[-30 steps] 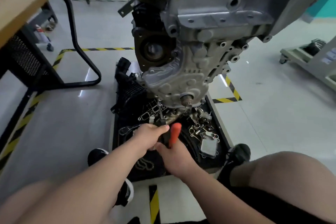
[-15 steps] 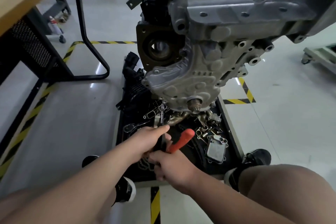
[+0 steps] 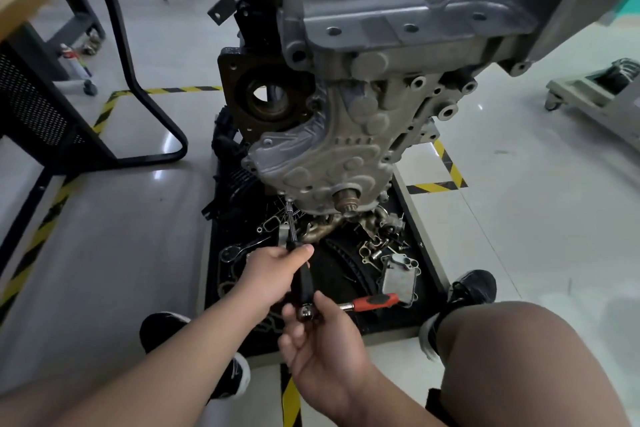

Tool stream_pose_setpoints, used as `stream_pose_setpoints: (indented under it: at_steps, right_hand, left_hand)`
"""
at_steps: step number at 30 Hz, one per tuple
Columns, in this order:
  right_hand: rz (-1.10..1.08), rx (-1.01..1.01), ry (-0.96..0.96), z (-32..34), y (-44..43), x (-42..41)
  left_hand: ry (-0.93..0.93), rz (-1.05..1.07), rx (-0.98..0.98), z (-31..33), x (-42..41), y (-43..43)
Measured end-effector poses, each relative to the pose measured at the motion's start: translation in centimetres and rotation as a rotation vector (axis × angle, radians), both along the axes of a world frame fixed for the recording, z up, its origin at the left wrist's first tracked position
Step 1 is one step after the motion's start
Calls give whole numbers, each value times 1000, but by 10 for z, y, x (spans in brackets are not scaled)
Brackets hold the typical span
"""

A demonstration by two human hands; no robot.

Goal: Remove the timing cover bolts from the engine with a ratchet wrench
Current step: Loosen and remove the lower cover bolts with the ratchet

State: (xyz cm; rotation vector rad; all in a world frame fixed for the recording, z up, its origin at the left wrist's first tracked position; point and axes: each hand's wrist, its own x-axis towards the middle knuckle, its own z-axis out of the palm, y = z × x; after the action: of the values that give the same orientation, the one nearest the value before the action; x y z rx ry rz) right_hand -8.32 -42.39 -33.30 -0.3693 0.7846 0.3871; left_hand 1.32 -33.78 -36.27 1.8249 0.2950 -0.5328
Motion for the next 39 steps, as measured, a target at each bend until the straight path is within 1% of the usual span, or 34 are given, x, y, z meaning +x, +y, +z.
stream_pose_setpoints:
  at_steps: [2, 7, 10, 15, 22, 25, 27, 29, 31, 33, 36, 39]
  right_hand:
    - [39, -28, 25, 0, 2, 0]
    - [68, 25, 75, 2, 9, 7]
    - [66, 40, 86, 2, 12, 7]
    - [80, 23, 100, 2, 12, 8]
    - [47, -40, 97, 1, 13, 6]
    - [53, -141, 61, -3, 16, 3]
    - [78, -250, 47, -5, 20, 2]
    - [112, -440, 11, -4, 22, -1]
    - [152, -667, -78, -3, 21, -5]
    - [207, -829, -184, -4, 20, -7]
    - [272, -901, -296, -2, 19, -9]
    - [284, -868, -298, -4, 18, -9]
  left_hand:
    - [-4, 5, 17, -2, 0, 1]
    - [70, -48, 57, -3, 5, 4]
    - [41, -83, 127, -4, 4, 6]
    - [-20, -206, 232, -3, 1, 8]
    - [-115, -202, 246, -2, 0, 6]
    - [-109, -188, 252, 0, 1, 4]
    - [-96, -180, 259, 2, 1, 4]
    - [-81, -177, 253, 2, 1, 4]
    - [-72, -174, 242, 3, 1, 2]
    - [-75, -172, 245, 4, 1, 0]
    - [-78, -174, 242, 4, 1, 0]
    - [-76, -168, 238, 3, 1, 1]
